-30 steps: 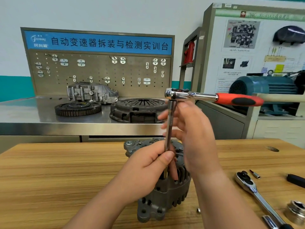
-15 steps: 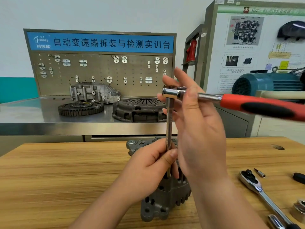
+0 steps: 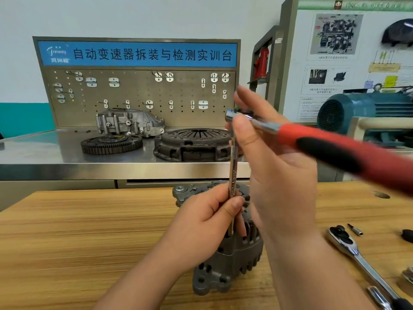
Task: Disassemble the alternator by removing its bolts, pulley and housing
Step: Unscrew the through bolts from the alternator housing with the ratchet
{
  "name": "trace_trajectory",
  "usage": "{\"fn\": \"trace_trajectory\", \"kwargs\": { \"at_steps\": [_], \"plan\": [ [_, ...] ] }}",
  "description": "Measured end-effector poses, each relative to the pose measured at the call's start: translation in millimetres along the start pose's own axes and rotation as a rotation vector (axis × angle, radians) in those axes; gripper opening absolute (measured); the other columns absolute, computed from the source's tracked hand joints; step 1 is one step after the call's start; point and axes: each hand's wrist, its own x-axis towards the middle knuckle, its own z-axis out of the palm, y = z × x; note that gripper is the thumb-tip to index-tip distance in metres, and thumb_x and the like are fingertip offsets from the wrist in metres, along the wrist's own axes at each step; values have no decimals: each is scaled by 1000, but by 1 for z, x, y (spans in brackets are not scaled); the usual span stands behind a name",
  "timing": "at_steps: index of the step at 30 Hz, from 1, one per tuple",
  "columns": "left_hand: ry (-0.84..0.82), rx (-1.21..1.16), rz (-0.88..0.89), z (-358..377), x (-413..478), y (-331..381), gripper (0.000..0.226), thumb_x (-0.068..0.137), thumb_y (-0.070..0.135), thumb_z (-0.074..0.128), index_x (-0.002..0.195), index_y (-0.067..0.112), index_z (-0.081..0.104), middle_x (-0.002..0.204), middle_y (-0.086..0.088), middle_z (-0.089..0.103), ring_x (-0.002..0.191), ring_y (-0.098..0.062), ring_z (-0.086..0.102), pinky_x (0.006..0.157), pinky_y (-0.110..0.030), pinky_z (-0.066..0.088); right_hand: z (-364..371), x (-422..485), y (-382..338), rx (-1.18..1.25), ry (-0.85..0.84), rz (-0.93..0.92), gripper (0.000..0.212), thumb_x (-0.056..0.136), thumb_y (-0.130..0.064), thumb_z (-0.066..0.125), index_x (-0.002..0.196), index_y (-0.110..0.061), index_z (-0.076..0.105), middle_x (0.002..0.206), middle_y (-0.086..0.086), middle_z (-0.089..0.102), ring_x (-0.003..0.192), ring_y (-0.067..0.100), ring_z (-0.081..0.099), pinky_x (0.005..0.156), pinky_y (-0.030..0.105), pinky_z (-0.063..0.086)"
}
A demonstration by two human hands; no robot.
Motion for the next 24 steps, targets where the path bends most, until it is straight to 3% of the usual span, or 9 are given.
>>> {"fn": "trace_trajectory", "kwargs": {
  "at_steps": [2, 5, 6, 10, 13, 17, 19, 21, 24],
  "plan": [
    [9, 13, -11, -1, 0, 1, 18, 86, 41, 47, 91, 44, 64, 78, 23, 71, 75, 1, 65, 69, -20, 53, 1, -2, 0, -33, -43, -72, 32, 89, -17, 62, 113, -39, 63, 121, -13, 66, 116, 7, 59, 96, 19, 46],
    [-15, -47, -5, -3, 1, 2, 25, 87, 50, 47, 97, 35, 64, 89, 11, 74, 88, -23, 66, 82, -48, 54, 3, -2, 2, 45, -47, 43, 31, 92, -23, 56, 119, -37, 60, 126, -12, 64, 108, 15, 66, 96, 31, 51],
    [-24, -69, -4, -4, 1, 4, 30, 86, 52, 46, 99, 32, 64, 91, 7, 74, 90, -27, 66, 83, -53, 52, 3, -1, 2, 122, -42, 121, 29, 92, -27, 54, 119, -35, 59, 125, -11, 65, 101, 17, 69, 91, 28, 52],
    [-80, -97, -16, -7, -2, 3, 38, 88, 54, 42, 103, 27, 65, 97, -2, 72, 97, -33, 63, 88, -56, 49, -1, 4, -2, 332, -44, 364, 44, 85, -47, 46, 119, -21, 56, 109, 0, 73, 86, 26, 73, 81, 31, 58],
    [-93, -113, -21, -8, -3, 4, 36, 87, 53, 42, 100, 27, 63, 92, 8, 73, 92, -20, 65, 89, -52, 50, -3, 5, -1, 360, -86, 446, 42, 81, -48, 42, 110, -21, 56, 103, 2, 75, 82, 25, 73, 75, 30, 56],
    [-56, -90, -26, -5, 1, 4, 41, 82, 56, 42, 97, 24, 63, 90, 3, 74, 91, -30, 65, 85, -57, 49, 1, 0, 1, 270, -29, 334, 30, 82, -43, 56, 109, -34, 66, 104, 3, 72, 80, 19, 70, 70, 26, 53],
    [-46, -74, -30, -3, 2, 2, 42, 81, 57, 42, 96, 25, 64, 91, 3, 74, 92, -29, 66, 86, -57, 49, -1, 1, -1, 126, -7, 179, 21, 87, -32, 61, 104, -38, 70, 105, -7, 70, 93, 16, 69, 83, 30, 54],
    [-39, -54, -32, -2, 3, 0, 40, 81, 57, 43, 96, 28, 65, 90, 5, 75, 91, -26, 67, 85, -56, 50, -3, 2, -4, -42, -39, 41, 26, 87, -23, 59, 105, -41, 66, 109, -21, 68, 107, 11, 65, 96, 37, 51],
    [-47, -72, -28, -3, 2, -1, 37, 82, 57, 43, 98, 31, 65, 90, 4, 74, 91, -28, 66, 84, -58, 50, -2, 2, -4, 15, -82, 82, 29, 89, -27, 55, 114, -43, 59, 117, -23, 66, 102, 13, 69, 85, 29, 54]
  ]
}}
